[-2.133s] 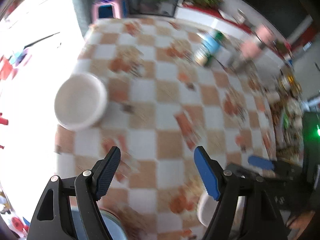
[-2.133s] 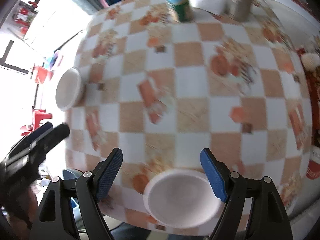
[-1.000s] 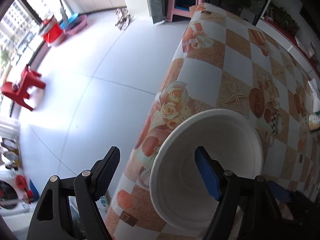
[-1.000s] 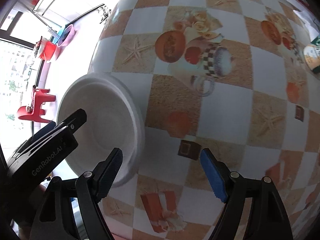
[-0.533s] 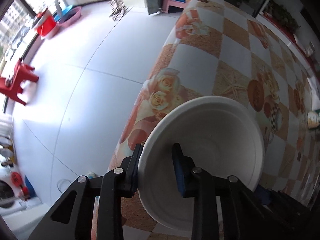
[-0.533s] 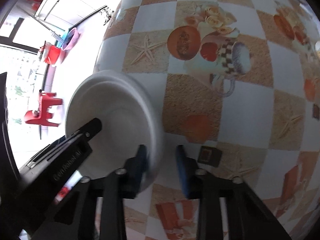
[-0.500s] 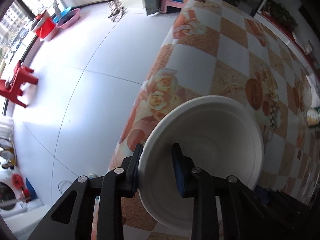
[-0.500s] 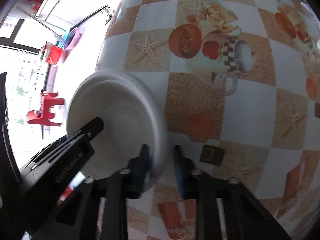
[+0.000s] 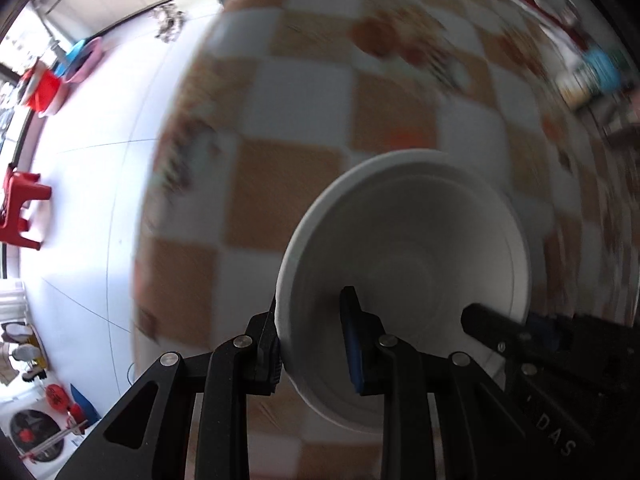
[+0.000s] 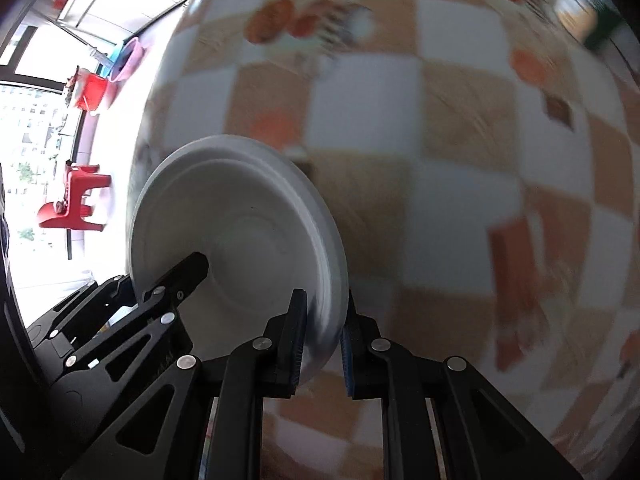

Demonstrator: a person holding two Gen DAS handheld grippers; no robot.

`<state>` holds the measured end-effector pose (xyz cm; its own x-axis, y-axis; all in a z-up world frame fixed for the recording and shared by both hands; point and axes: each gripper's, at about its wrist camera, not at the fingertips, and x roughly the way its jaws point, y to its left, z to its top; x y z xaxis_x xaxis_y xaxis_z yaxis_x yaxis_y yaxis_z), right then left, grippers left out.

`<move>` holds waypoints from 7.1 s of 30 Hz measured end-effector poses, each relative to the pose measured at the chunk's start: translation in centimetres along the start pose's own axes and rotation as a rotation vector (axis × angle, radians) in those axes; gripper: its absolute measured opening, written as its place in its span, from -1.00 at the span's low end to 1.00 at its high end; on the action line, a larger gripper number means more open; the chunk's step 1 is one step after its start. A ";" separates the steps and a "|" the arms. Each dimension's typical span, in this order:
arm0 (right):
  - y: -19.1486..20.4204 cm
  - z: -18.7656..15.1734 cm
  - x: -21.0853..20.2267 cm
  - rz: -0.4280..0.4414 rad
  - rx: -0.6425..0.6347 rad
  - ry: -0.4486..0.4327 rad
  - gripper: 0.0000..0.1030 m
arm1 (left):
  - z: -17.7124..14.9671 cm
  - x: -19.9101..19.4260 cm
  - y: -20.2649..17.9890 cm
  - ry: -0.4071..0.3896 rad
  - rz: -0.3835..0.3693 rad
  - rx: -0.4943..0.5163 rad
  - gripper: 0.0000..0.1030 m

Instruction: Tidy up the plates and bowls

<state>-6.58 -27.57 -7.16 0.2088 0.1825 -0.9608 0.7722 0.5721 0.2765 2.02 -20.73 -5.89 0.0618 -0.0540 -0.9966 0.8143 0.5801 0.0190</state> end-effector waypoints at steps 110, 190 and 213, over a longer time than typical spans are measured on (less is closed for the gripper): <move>-20.4 -24.2 -10.8 -0.162 0.275 -0.132 0.93 | -15.5 -4.1 -17.2 0.088 -0.145 0.234 0.99; -23.3 -19.8 -0.4 -0.151 0.262 0.007 1.00 | -16.4 5.4 -18.6 0.130 -0.032 0.177 1.00; -18.7 -16.6 0.3 -0.031 0.165 0.092 -0.51 | -16.1 3.9 -19.6 0.191 -0.096 0.250 -0.25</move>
<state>-30.96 -24.95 -12.30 0.1337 0.2433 -0.9607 0.8670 0.4408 0.2323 -22.95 -19.20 -11.47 -0.1125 0.0687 -0.9913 0.9291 0.3611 -0.0804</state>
